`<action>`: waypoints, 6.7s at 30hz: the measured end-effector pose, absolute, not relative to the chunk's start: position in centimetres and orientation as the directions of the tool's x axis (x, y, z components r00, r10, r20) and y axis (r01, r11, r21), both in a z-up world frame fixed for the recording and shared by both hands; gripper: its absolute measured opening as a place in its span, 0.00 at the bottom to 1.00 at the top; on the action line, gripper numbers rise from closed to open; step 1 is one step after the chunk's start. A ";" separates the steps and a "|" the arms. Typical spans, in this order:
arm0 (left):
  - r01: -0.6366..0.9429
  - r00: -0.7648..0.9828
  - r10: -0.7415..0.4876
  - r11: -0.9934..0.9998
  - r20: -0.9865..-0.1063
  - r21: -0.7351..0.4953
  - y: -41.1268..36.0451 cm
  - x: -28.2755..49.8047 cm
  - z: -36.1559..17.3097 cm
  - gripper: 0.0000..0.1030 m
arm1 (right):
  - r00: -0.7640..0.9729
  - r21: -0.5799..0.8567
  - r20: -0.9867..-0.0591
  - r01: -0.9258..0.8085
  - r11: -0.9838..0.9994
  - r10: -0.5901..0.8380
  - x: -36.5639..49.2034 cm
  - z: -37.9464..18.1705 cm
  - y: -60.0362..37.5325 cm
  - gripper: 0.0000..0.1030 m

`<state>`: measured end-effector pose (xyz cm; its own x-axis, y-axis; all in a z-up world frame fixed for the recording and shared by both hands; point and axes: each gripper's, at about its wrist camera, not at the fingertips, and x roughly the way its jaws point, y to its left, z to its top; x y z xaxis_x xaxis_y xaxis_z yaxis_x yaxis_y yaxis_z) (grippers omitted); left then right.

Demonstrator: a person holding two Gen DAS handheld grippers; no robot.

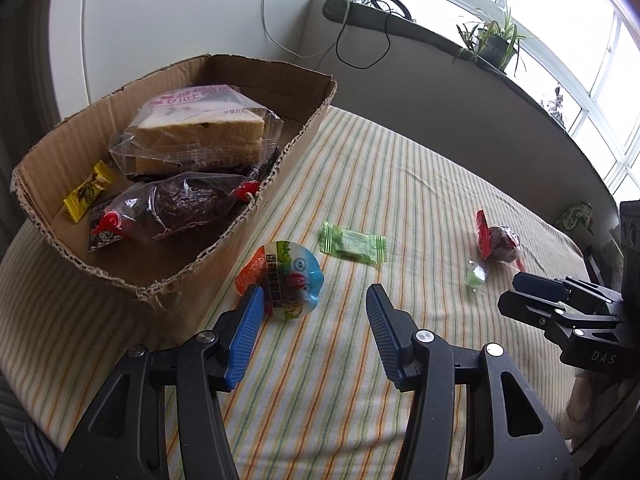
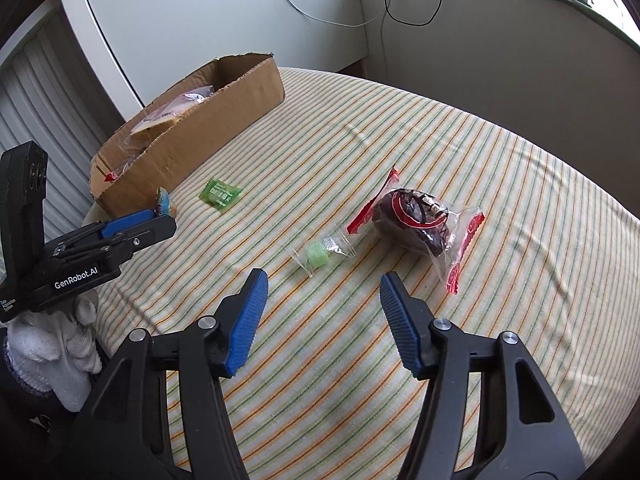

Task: Organize snacks
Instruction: 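Grasp the blue-and-green jelly cup with the left gripper, then carry the jelly cup into the box and open the left gripper, then withdraw the left gripper from the box toward the green candy packet, then grasp the green candy packet with the left gripper while the right grasps the bagged pastry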

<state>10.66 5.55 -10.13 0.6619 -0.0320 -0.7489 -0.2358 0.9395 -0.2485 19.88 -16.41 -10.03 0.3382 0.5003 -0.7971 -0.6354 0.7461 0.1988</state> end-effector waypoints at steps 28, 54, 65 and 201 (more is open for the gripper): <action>-0.204 0.650 -0.013 0.960 -0.760 -0.191 4.2 12.3 -10.9 0.28 | 0.347 0.145 -0.805 -0.671 0.727 0.481 21.4 -11.7 -13.7 0.47; -0.145 0.679 -0.081 0.960 -0.730 -0.241 3.6 10.6 -9.2 0.23 | 0.405 0.102 -0.794 -0.646 0.757 0.453 19.0 -9.6 -14.7 0.26; -0.128 0.722 -0.100 0.953 -0.685 -0.274 5.1 8.9 -7.0 0.23 | 0.442 0.084 -0.771 -0.642 0.762 0.458 16.7 -6.4 -14.0 0.26; -0.119 0.596 -0.167 0.949 -0.785 -0.292 2.0 16.3 -10.5 0.59 | 0.231 0.312 -0.770 -0.678 0.666 0.595 28.1 -9.7 -19.0 0.81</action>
<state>16.26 2.05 -10.47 0.5959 -0.1670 -0.7855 -0.1188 0.9490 -0.2919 28.13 -19.03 -9.69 0.2307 0.5953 -0.7697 -0.6776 0.6659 0.3120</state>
